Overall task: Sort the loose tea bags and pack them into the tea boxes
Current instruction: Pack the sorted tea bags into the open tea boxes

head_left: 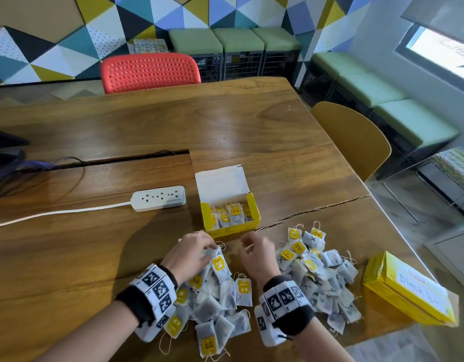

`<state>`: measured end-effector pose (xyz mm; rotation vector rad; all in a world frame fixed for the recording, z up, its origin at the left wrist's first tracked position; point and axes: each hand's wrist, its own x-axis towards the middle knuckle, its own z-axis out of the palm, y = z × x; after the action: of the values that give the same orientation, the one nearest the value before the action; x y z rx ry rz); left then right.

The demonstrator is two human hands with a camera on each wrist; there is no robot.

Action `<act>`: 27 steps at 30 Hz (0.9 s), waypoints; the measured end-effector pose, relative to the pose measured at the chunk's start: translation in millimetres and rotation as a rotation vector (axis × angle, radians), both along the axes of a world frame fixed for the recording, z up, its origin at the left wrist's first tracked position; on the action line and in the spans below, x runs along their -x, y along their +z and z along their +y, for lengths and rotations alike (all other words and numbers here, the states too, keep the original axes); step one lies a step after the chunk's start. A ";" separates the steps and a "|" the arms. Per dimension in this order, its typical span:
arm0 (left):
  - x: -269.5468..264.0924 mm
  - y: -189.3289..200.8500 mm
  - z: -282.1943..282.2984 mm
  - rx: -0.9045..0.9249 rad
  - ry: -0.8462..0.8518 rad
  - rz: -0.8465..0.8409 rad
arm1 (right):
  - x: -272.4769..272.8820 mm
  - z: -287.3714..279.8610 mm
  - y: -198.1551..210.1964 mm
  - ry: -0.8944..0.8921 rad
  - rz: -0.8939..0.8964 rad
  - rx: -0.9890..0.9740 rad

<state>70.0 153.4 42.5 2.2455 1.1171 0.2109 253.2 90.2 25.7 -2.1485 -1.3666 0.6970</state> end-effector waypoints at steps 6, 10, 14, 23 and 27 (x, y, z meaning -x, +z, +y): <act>6.8 -8.9 -0.7 0.018 -0.123 0.215 | 33.3 -7.3 -8.6 0.115 0.082 0.223; 4.4 -10.0 4.0 -0.006 -0.150 0.299 | 37.8 -2.2 -9.0 0.108 0.095 0.223; 6.4 -5.3 4.2 -0.063 -0.096 0.230 | 31.6 -5.9 -6.6 0.068 0.194 0.189; 36.8 2.1 0.0 0.094 -0.195 0.254 | 22.3 -29.0 -13.6 -0.249 0.485 0.164; 44.3 9.9 2.4 0.222 -0.220 0.292 | 26.3 -39.4 -20.8 -0.206 0.420 0.186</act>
<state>25.7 155.8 52.4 2.2197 0.9715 -0.3249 226.9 50.8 4.9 -2.0837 -0.8777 1.1484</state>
